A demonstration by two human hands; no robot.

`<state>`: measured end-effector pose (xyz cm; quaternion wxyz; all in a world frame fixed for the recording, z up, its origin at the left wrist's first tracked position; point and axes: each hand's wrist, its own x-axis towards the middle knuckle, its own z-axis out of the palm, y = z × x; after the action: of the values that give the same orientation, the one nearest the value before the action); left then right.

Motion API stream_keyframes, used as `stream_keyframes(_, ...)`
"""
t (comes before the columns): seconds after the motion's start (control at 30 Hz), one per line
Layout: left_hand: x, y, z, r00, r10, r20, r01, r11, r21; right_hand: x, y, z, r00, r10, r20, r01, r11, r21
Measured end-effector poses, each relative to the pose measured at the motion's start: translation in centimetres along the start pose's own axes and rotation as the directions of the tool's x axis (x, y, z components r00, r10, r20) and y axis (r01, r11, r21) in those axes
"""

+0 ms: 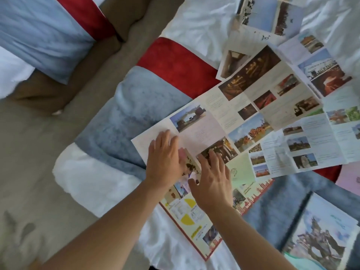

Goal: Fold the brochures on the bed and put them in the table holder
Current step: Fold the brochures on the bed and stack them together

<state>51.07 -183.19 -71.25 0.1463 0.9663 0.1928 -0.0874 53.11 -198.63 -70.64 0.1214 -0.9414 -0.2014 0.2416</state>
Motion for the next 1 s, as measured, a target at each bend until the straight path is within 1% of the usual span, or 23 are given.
stream_keyframes(0.1, 1.1, -2.5, -0.3, 0.991, -0.114, 0.074, 0.11, 0.992, 0.054, 0.1, -0.3, 0.6, 1.0, 0.022, 0.003, -0.022, 0.999, -0.025)
stream_keyframes(0.17, 1.6, -3.7, -0.5, 0.973, -0.205, 0.108, 0.2, 0.978, 0.056, 0.1, -0.5, 0.8, 0.999, 0.031, -0.01, -0.031, 0.999, -0.028)
stream_keyframes(0.23, 2.0, -4.5, -0.6, 0.956, -0.271, 0.113, 0.266, 0.962, 0.053, 0.0, -0.8, 1.0, 0.999, 0.037, -0.015, -0.037, 0.999, -0.028)
stream_keyframes(0.33, 2.2, -5.0, -0.9, 0.952, -0.3, 0.067, 0.299, 0.954, 0.017, -0.2, -1.3, 1.3, 0.998, 0.059, -0.014, -0.059, 0.998, -0.021)
stream_keyframes(0.37, 2.4, -5.2, -0.9, 0.949, -0.311, 0.042, 0.312, 0.949, -0.029, -0.3, -1.4, 1.4, 0.998, 0.068, -0.016, -0.068, 0.998, -0.017)
stream_keyframes(0.43, 2.5, -5.6, -1.0, 0.935, -0.354, -0.01, 0.346, 0.921, -0.18, -0.3, -1.7, 1.6, 0.997, 0.077, -0.027, -0.078, 0.997, -0.008)
stream_keyframes(0.5, 2.6, -5.9, -1.2, 0.906, -0.417, -0.07, 0.365, 0.854, -0.37, -0.3, -2.0, 1.6, 0.996, 0.076, -0.043, -0.076, 0.997, 0.004)
stream_keyframes(0.53, 2.7, -5.9, -1.5, 0.884, -0.458, -0.088, 0.371, 0.805, -0.463, -0.4, -2.3, 1.6, 0.996, 0.075, -0.047, -0.074, 0.997, 0.012)
stream_keyframes(0.6, 3.0, -5.7, -2.3, 0.834, -0.546, -0.082, 0.378, 0.673, -0.636, -0.4, -2.7, 1.6, 0.996, 0.077, -0.046, -0.076, 0.997, 0.029)
stream_keyframes(0.63, 3.1, -5.5, -2.9, 0.811, -0.583, -0.053, 0.376, 0.588, -0.716, -0.3, -3.0, 1.5, 0.996, 0.08, -0.046, -0.078, 0.996, 0.039)
stream_keyframes(0.7, 3.3, -4.9, -4.0, 0.778, -0.622, 0.086, 0.399, 0.384, -0.833, -0.2, -3.3, 1.1, 0.995, 0.088, -0.053, -0.084, 0.994, 0.067)
stream_keyframes(0.77, 3.5, -4.5, -4.7, 0.782, -0.566, 0.261, 0.423, 0.175, -0.889, -0.1, -3.6, 0.5, 0.994, 0.096, -0.051, -0.09, 0.99, 0.108)
stream_keyframes(0.8, 3.7, -4.2, -4.9, 0.795, -0.513, 0.324, 0.416, 0.072, -0.907, -0.2, -3.7, 0.3, 0.994, 0.102, -0.042, -0.096, 0.987, 0.127)
stream_keyframes(0.83, 3.9, -3.9, -5.1, 0.809, -0.467, 0.356, 0.404, 0.002, -0.915, -0.2, -3.8, 0.0, 0.993, 0.11, -0.037, -0.103, 0.984, 0.147)
stream_keyframes(0.87, 4.1, -3.4, -5.3, 0.823, -0.441, 0.358, 0.394, -0.011, -0.919, -0.2, -3.8, -0.4, 0.992, 0.118, -0.042, -0.11, 0.98, 0.168)
stream_keyframes(0.9, 4.4, -3.0, -5.4, 0.838, -0.434, 0.33, 0.383, 0.037, -0.923, -0.3, -3.8, -0.8, 0.991, 0.124, -0.051, -0.113, 0.975, 0.19)
stream_keyframes(0.93, 4.6, -2.7, -5.4, 0.86, -0.427, 0.279, 0.368, 0.14, -0.919, -0.3, -3.8, -1.2, 0.99, 0.124, -0.06, -0.109, 0.972, 0.207)
stream_keyframes(1.0, 5.2, -2.5, -5.0, 0.914, -0.375, 0.158, 0.316, 0.411, -0.855, -0.2, -3.6, -2.4, 0.992, 0.097, -0.086, -0.077, 0.974, 0.214)
